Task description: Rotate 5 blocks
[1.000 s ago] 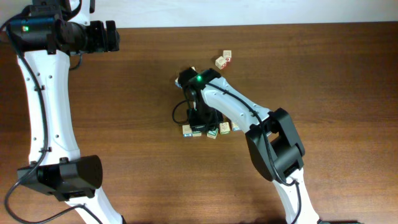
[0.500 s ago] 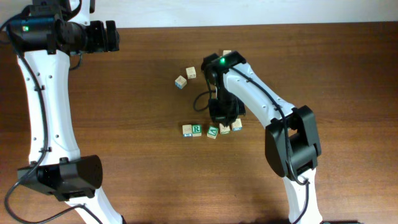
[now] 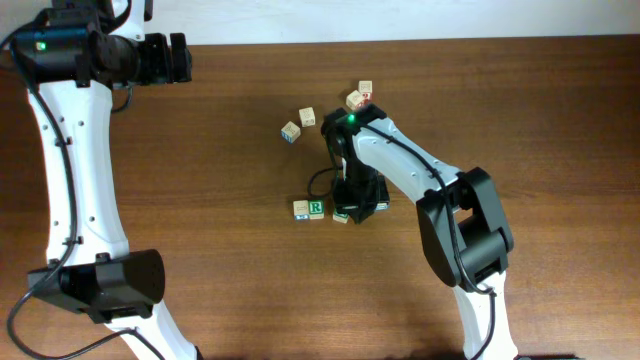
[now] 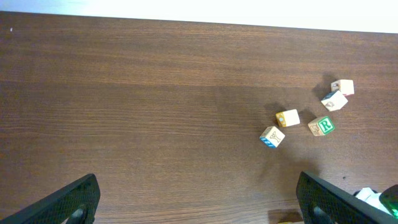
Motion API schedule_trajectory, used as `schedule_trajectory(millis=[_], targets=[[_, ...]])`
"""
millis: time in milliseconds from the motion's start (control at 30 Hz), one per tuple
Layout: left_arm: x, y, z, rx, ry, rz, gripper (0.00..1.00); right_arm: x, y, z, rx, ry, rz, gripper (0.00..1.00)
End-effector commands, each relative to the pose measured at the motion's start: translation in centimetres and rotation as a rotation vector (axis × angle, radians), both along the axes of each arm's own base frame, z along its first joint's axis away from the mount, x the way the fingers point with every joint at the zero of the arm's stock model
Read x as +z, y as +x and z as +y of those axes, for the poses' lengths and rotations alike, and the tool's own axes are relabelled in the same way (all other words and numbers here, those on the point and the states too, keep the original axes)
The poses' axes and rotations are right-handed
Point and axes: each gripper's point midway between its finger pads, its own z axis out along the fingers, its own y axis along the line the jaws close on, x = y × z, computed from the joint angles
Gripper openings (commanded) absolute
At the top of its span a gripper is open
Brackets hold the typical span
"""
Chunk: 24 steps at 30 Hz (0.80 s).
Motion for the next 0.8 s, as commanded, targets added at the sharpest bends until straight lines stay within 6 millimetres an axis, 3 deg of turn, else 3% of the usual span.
schedule_trajectory(millis=[0, 367, 600, 767], targets=[[0.7, -0.2, 0.3, 0.014, 0.004, -0.017, 0.99, 0.6, 0.0, 1.3, -0.008, 0.055, -0.019, 0.04], [0.7, -0.2, 0.3, 0.014, 0.004, -0.017, 0.99, 0.1, 0.9, 4.0, -0.011, 0.095, -0.095, 0.04], [0.7, -0.2, 0.3, 0.014, 0.004, -0.017, 0.99, -0.1, 1.3, 3.7, 0.01, 0.079, -0.116, 0.04], [0.7, -0.2, 0.3, 0.014, 0.004, -0.017, 0.99, -0.1, 1.8, 3.5, 0.141, 0.117, -0.139, 0.05]])
